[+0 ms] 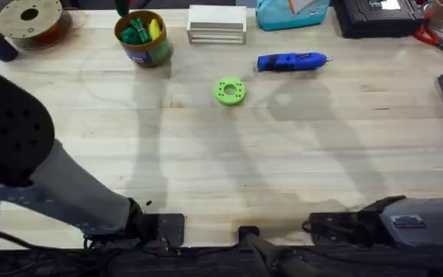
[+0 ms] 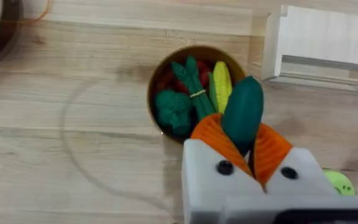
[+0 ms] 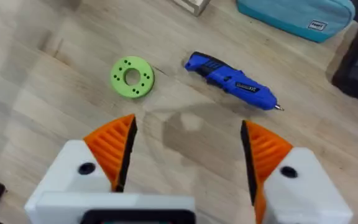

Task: Pick up the gripper from the table and insert it into the empty holder that is missing its gripper. Then pick up a screw, insert it into the mounting hole, and use the screwdriver to tighten it. Finally, clean up the table by picking up the vegetable and placing it into the bucket.

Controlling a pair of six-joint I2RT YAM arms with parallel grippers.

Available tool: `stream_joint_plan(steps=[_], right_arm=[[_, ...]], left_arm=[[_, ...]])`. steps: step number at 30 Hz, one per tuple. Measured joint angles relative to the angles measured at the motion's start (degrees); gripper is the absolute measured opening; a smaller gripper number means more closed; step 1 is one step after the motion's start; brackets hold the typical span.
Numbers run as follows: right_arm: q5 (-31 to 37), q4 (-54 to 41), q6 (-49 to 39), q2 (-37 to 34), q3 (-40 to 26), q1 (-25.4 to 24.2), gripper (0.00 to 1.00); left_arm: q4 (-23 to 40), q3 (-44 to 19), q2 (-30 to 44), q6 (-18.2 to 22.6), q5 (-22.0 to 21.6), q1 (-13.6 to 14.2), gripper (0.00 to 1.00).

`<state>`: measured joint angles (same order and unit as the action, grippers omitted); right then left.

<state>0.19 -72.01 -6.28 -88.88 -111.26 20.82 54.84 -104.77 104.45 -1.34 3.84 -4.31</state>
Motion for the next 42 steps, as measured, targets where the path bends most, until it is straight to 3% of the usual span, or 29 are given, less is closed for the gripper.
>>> stream_joint_plan(steps=[12,19,23,35,39,42], right_arm=[[0.00,0.00,0.00,0.00,0.00,0.00,0.908],[0.00,0.01,0.00,0.00,0.00,0.00,0.908],[0.00,0.02,0.00,0.00,0.00,0.00,0.908],[0.00,0.00,0.00,0.00,0.00,0.00,0.908],[0.00,-0.04,0.00,0.00,0.00,0.00,0.908],[0.00,-0.04,0.00,0.00,0.00,0.00,0.908]], left_arm=[[-2.81,0.02,9.79,-2.18,-0.61,-0.01,0.023],[-2.82,0.04,11.38,-2.18,-1.08,-0.01,0.029],[-2.63,0.04,11.38,-2.34,-1.11,-0.01,0.195],[-2.28,0.04,11.38,-2.37,-1.57,-0.01,0.515],[0.43,-0.12,11.38,-2.34,-2.70,-0.01,0.644],[5.97,-1.99,11.38,-2.17,-4.13,-0.01,0.712]])
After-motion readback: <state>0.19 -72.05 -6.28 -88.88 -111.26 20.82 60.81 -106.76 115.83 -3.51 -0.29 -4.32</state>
